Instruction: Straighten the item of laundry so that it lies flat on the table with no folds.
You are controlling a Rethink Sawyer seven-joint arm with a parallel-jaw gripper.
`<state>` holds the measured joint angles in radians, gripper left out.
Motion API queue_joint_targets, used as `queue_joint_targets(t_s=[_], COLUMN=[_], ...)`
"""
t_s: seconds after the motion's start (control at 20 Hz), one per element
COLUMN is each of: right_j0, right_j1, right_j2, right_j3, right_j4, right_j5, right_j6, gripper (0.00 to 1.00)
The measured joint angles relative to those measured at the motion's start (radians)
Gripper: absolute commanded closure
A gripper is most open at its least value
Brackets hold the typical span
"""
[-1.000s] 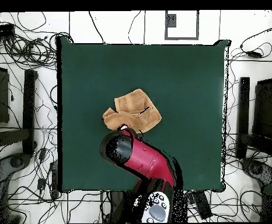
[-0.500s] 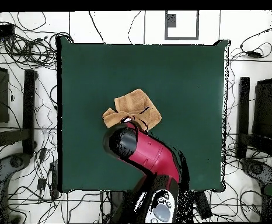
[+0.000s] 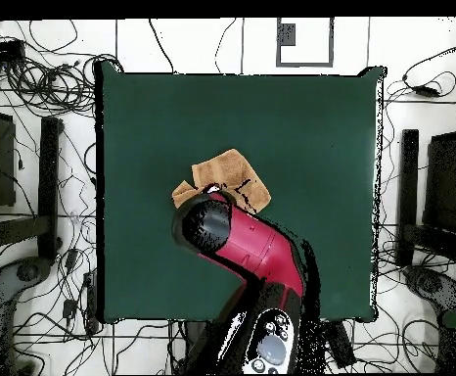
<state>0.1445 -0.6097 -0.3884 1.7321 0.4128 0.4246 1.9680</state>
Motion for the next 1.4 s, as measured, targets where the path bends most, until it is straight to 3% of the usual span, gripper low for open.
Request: queue_joint_targets(t_s=[0.9, 1.4], right_j0=[0.007, 0.009], right_j1=[0.007, 0.092], right_j2=[-0.064, -0.073], right_j3=[-0.142, -0.215], right_j4=[0.003, 0.030], right_j5=[0.135, 0.143], right_j6=[0.006, 0.063], gripper=[0.00, 0.00])
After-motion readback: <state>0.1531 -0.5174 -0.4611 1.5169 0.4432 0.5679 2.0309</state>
